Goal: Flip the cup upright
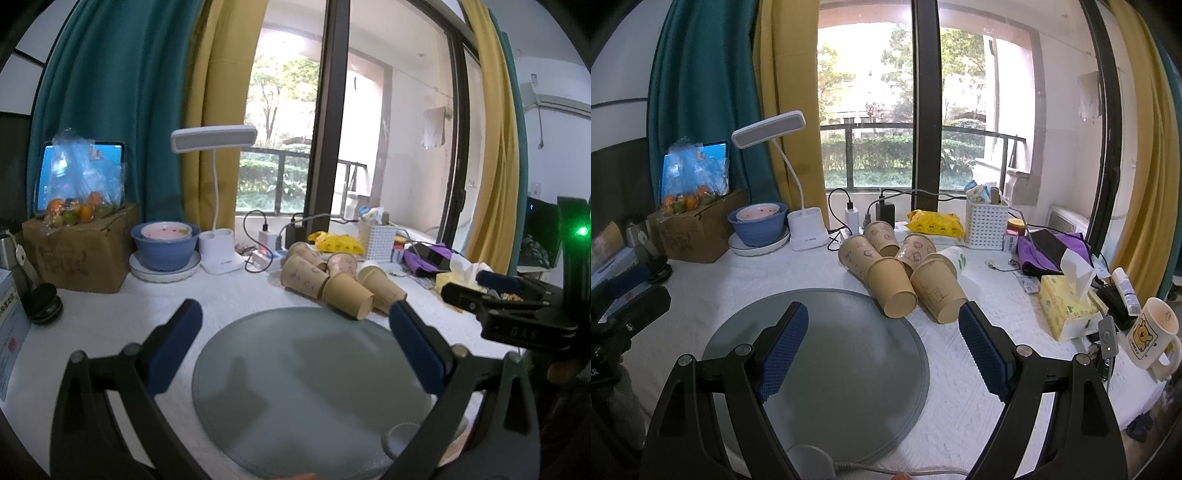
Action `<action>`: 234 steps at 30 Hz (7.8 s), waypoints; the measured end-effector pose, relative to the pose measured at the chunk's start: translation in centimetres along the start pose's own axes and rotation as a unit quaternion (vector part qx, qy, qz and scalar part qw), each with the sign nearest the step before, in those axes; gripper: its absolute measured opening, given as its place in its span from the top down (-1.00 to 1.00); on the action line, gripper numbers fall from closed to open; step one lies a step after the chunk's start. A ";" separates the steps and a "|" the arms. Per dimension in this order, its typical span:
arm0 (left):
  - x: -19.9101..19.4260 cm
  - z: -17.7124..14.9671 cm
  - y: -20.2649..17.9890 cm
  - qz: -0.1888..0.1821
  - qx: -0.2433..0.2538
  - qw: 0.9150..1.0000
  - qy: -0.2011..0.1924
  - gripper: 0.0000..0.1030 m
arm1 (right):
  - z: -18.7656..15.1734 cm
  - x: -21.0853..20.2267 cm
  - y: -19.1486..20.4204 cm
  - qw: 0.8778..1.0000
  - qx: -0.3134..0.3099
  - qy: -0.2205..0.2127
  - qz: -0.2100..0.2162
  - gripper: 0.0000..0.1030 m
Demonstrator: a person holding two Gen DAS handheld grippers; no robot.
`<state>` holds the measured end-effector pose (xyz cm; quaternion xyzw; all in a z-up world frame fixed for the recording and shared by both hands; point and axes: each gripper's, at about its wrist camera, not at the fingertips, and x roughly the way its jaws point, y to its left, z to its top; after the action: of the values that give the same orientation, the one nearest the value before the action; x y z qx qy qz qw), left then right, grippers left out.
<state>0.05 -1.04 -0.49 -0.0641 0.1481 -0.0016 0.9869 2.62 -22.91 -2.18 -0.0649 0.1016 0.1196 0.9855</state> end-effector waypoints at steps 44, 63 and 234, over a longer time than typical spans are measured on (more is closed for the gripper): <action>29.2 2.1 -9.9 -0.004 0.046 0.970 0.237 -0.98 | 0.0 17.8 -16.5 0.988 0.105 0.110 0.007 -0.67; 33.9 -0.7 -10.0 -0.026 0.029 0.937 0.348 -0.32 | 0.1 18.9 -17.9 0.986 0.121 0.110 0.011 -0.67; 7.0 -5.2 11.0 -0.021 -0.117 0.982 0.144 -0.43 | -1.1 13.4 9.8 0.996 -0.054 0.061 0.036 -0.41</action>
<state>5.06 9.10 -8.87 -0.1810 0.2866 -0.0143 0.9407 12.70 -10.64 -7.13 -0.1219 0.1566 0.1560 0.9676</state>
